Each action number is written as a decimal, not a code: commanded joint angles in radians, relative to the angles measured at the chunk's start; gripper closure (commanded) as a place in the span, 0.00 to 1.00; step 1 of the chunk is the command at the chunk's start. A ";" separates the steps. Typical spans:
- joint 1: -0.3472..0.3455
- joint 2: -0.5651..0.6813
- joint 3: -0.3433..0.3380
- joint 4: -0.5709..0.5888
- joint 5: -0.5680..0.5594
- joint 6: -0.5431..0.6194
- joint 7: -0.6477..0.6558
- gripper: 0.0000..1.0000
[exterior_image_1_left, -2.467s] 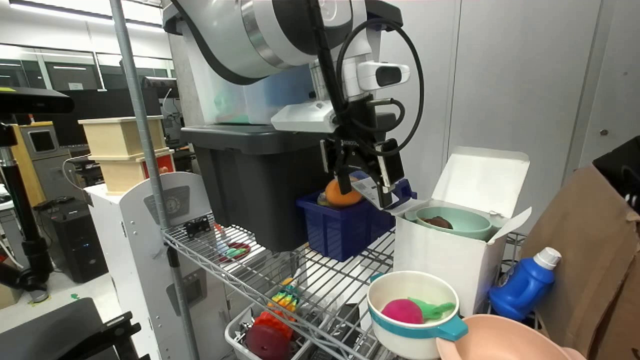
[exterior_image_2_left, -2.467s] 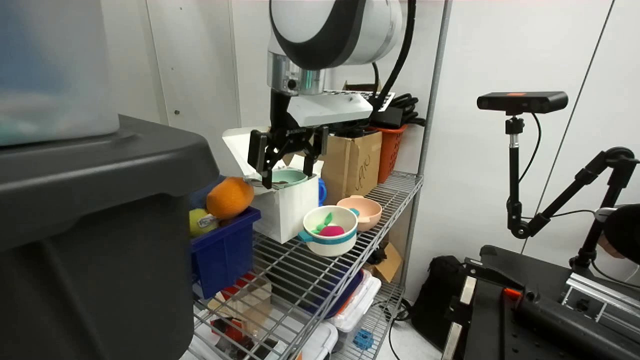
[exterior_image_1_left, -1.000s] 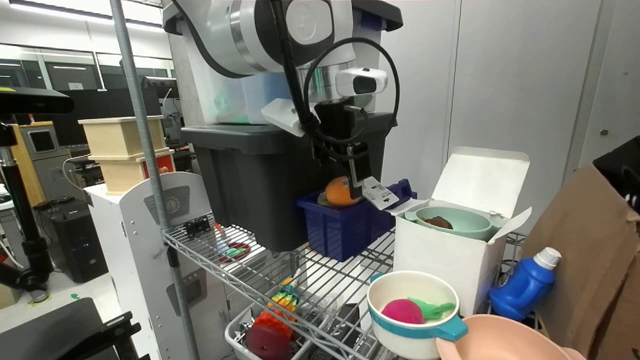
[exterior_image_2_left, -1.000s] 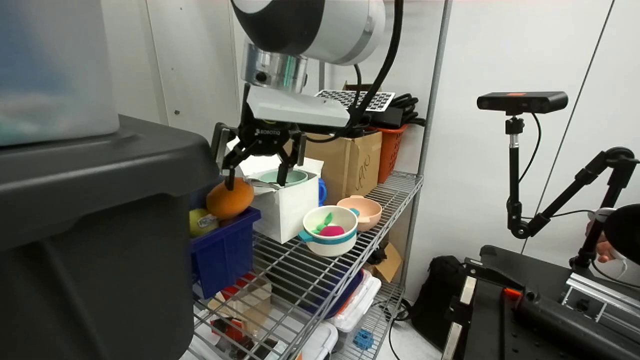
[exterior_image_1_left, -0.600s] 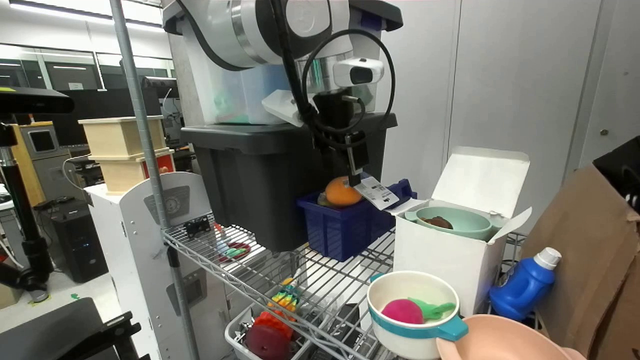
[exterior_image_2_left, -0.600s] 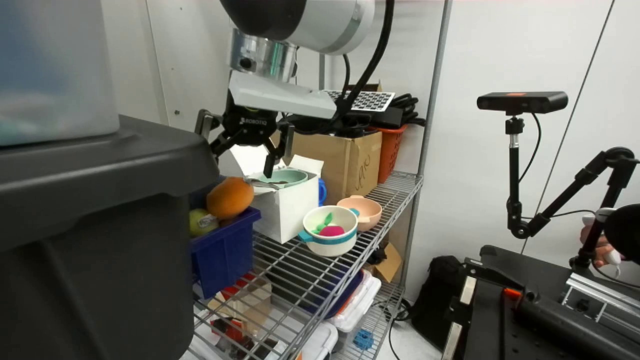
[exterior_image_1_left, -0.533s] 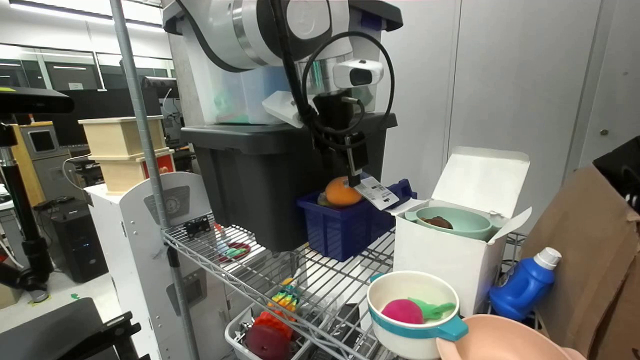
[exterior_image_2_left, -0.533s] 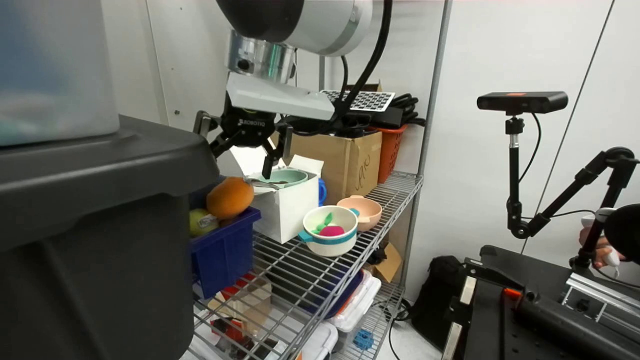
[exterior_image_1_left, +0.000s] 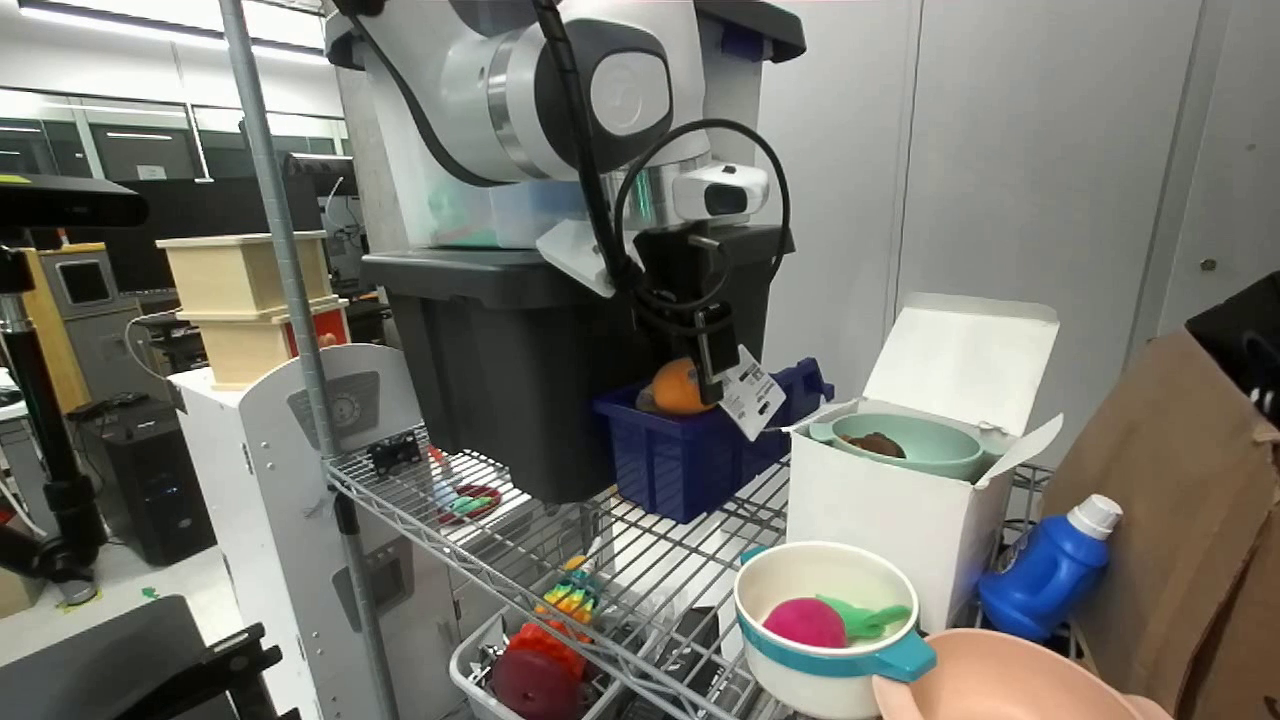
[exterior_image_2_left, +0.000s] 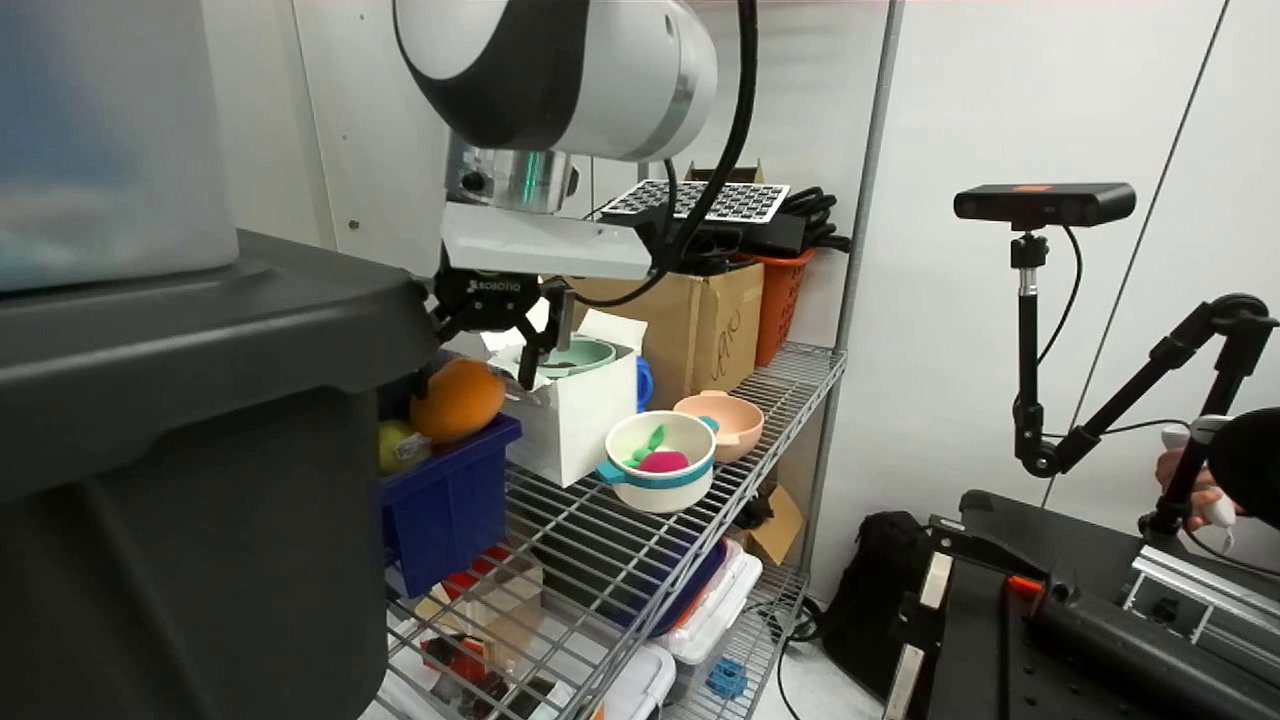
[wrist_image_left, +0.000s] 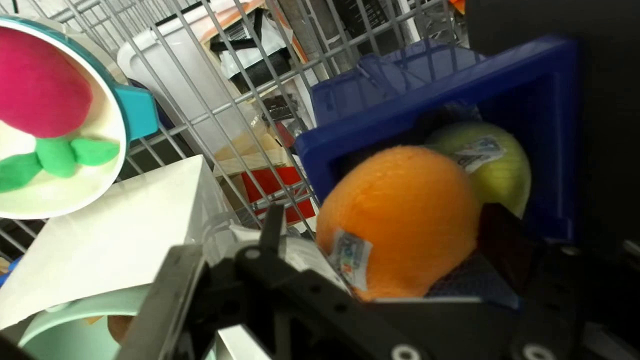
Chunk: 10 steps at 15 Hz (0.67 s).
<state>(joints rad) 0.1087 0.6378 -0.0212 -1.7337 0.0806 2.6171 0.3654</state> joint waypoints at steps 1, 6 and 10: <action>0.024 0.019 -0.025 0.045 -0.006 -0.001 0.023 0.30; 0.029 -0.003 -0.046 0.045 -0.020 -0.022 0.021 0.62; 0.011 -0.047 -0.049 0.023 -0.012 -0.034 0.005 0.91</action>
<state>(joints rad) 0.1217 0.6322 -0.0575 -1.6973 0.0759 2.6137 0.3689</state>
